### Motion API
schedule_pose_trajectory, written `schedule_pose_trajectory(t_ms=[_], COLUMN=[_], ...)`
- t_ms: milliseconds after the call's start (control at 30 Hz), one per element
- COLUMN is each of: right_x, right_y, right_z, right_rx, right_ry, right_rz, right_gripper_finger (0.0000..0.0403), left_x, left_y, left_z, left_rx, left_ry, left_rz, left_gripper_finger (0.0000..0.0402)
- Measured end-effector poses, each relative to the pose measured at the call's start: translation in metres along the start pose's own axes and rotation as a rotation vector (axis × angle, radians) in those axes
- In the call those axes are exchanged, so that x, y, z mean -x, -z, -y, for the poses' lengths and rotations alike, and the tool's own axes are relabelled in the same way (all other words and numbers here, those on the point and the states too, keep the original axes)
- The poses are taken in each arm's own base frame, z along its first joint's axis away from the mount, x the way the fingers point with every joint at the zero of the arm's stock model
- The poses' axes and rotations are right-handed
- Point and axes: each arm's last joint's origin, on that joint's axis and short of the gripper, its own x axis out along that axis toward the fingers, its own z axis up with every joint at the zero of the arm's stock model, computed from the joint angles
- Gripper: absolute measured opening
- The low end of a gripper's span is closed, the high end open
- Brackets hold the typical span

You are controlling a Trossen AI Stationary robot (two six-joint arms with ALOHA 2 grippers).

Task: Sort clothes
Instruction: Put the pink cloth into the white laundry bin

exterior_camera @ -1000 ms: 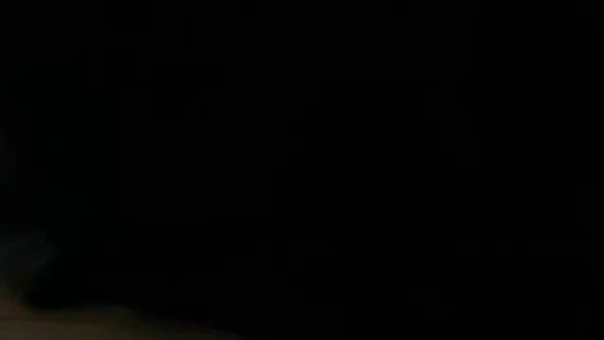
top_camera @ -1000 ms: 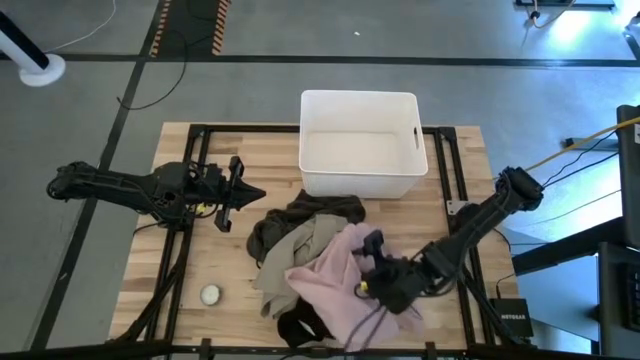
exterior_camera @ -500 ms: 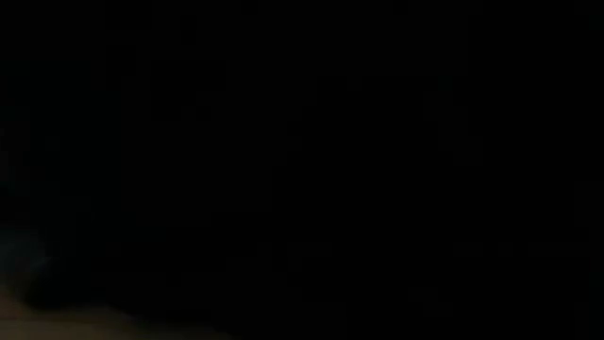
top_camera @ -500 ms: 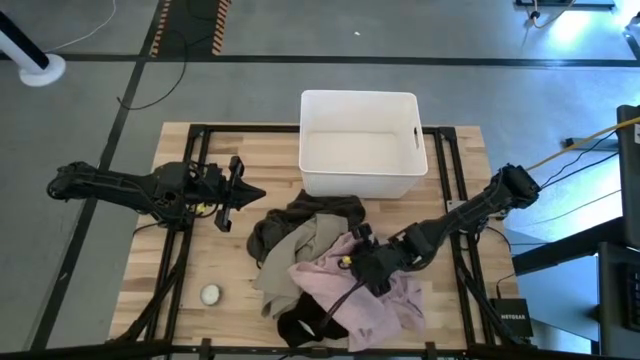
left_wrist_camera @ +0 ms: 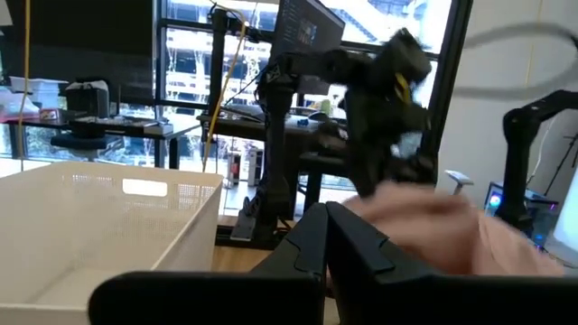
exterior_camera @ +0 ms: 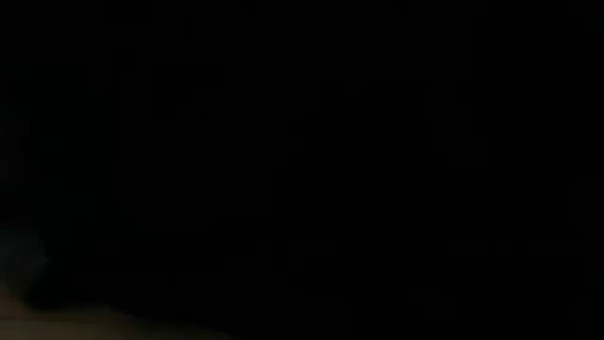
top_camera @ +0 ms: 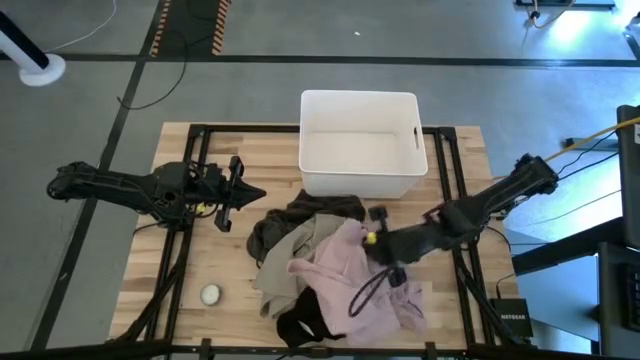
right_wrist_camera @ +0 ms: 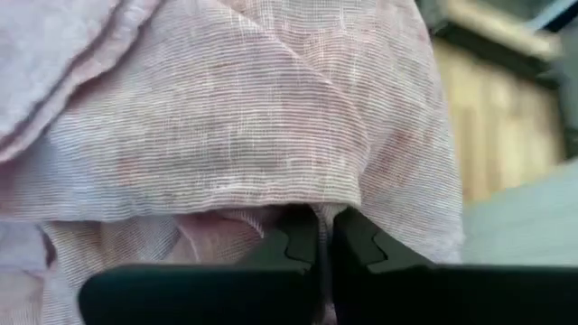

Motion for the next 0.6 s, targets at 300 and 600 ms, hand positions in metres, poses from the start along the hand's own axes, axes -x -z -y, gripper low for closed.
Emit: schedule_pose_trajectory(t_ms=[300,600], right_x=[0.079,0.142], right_y=[-0.017,-0.034], right_z=[0.039,0.091], right_rx=[-0.046,-0.095], right_ry=[0.266,0.582], right_rz=[0.229,0.345], right_gripper_finger=[0.0014,0.0015], left_x=[0.000,0.000], left_y=[0.000,0.000], left_z=[0.000,-0.001], left_rx=[-0.007,-0.007], left_ry=[-0.016,-0.017], left_rz=[0.001,0.002], left_gripper_finger=[0.0000,0.0000])
